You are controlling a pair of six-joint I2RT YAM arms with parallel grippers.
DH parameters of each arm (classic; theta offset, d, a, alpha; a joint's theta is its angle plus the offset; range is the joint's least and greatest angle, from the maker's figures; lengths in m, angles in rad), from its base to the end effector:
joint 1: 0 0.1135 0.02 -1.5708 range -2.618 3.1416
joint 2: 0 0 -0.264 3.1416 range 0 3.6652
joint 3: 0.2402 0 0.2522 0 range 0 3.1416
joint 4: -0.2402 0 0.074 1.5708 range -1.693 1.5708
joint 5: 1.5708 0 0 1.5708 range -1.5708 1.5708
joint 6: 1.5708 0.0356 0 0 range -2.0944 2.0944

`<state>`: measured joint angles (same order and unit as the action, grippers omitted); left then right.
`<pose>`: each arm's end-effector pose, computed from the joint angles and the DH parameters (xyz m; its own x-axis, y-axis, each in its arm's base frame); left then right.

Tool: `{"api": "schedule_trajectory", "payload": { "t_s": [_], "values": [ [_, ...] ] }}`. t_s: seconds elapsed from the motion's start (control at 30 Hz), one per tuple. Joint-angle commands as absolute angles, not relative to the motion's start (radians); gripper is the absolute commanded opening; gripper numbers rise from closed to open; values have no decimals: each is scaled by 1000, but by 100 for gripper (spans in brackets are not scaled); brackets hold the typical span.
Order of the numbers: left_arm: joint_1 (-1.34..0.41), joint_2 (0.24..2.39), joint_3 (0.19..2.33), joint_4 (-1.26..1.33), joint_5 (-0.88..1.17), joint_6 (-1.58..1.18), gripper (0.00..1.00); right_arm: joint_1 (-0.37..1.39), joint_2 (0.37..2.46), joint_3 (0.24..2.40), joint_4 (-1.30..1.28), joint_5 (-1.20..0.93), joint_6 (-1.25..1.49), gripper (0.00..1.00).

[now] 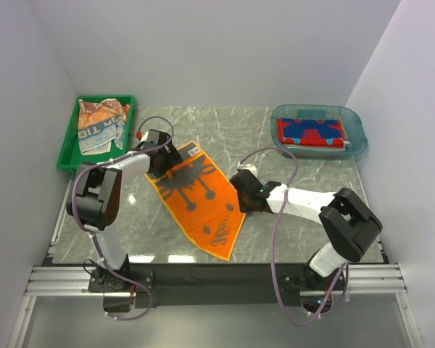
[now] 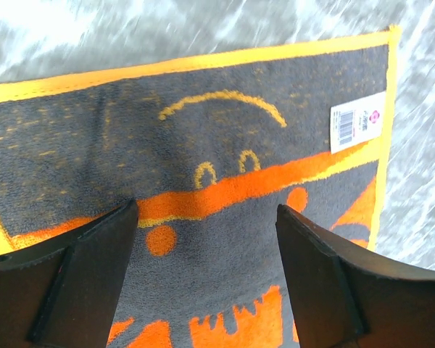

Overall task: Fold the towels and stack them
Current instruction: Flatten out the crumpled towel

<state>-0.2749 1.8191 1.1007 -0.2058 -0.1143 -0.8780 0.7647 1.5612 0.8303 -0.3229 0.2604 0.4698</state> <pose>0.3617 -0.0978 0.1661 -0.6473 -0.6117 -0.4548 -0.4611 0.7893 -0.4054 0.2181 0.1966 0.1644 -0.8206 -0.1811 -0.5421 -0.2306 0.9727 0.0242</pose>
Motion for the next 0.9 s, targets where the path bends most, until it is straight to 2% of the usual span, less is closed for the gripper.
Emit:
{"api": "schedule_trajectory", "payload": {
  "t_s": [0.0, 0.03, 0.07, 0.23, 0.43, 0.5, 0.53, 0.6, 0.63, 0.73, 0.87],
  "values": [
    [-262, 1887, 1129, -253, -127, -873, 84, 755, 1549, 812, -282, 268, 495, 12],
    [-255, 1900, 1147, -255, -126, -873, 84, 755, 1537, 805, -293, 278, 503, 2],
    [-250, 1907, 1157, -256, -118, -874, 84, 758, 1499, 798, -317, 287, 509, 0],
    [-190, 1992, 1293, -299, -97, -867, 84, 756, 1251, 706, -425, 285, 567, 0],
    [-146, 2127, 1506, -345, -49, -868, 84, 762, 994, 545, -508, 157, 669, 1],
    [-146, 2155, 1558, -360, -35, -850, 85, 765, 904, 513, -520, 109, 684, 11],
    [-146, 2173, 1600, -359, -9, -844, 86, 767, 879, 491, -528, 94, 696, 28],
    [-146, 2181, 1630, -351, 14, -816, 91, 769, 828, 482, -545, 57, 699, 41],
    [-147, 2177, 1656, -354, 27, -805, 93, 770, 816, 486, -549, 52, 690, 51],
    [-161, 2122, 1666, -380, 26, -762, 99, 770, 816, 552, -586, 127, 643, 61],
    [-204, 1965, 1565, -393, 3, -732, 98, 767, 938, 684, -553, 189, 551, 61]
  ]
}}
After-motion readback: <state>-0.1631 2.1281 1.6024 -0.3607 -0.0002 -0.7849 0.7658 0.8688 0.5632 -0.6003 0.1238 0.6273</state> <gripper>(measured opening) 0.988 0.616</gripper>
